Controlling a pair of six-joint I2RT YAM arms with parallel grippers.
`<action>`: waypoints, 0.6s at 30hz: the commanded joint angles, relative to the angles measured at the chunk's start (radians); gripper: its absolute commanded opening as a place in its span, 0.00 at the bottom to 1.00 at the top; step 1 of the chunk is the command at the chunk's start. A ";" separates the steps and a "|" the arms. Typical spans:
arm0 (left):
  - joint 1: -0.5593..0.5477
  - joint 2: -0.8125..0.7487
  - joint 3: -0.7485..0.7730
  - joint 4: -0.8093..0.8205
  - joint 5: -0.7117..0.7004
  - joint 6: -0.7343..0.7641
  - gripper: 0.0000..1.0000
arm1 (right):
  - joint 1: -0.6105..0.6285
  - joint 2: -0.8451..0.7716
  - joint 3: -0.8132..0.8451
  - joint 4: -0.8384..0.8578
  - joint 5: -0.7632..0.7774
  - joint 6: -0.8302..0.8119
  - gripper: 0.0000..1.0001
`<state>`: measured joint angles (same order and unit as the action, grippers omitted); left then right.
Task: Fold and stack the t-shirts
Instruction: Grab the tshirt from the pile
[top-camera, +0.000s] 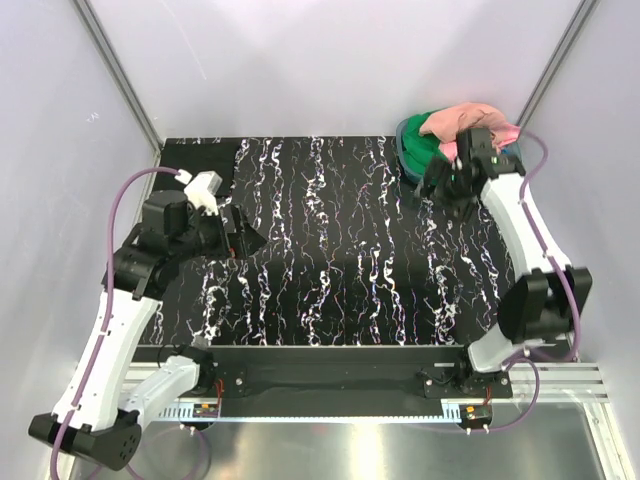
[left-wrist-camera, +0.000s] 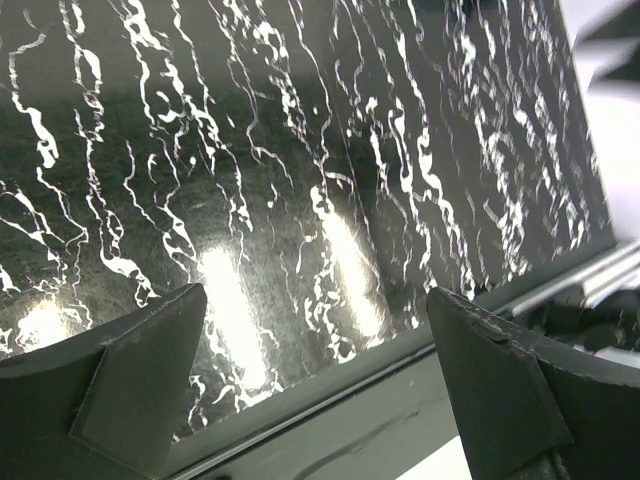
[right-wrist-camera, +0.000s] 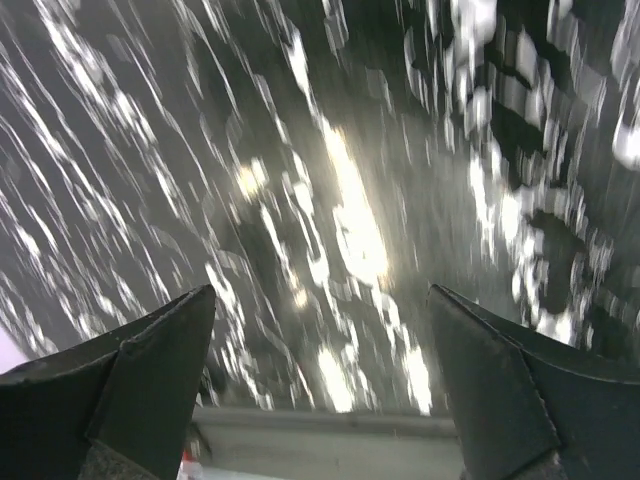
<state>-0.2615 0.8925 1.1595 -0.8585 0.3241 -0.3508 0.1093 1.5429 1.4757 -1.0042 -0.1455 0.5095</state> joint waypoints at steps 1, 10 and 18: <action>-0.027 0.010 0.043 0.006 -0.019 0.064 0.99 | -0.003 0.124 0.204 0.047 0.115 -0.034 0.95; -0.079 0.028 0.039 -0.017 -0.065 0.128 0.99 | -0.086 0.450 0.564 0.205 0.222 0.024 0.89; -0.076 0.059 -0.003 -0.013 -0.053 0.130 0.99 | -0.175 0.699 0.816 0.355 0.313 0.122 0.79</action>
<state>-0.3378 0.9279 1.1587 -0.8928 0.2806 -0.2413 -0.0605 2.1891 2.1796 -0.7483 0.0765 0.5888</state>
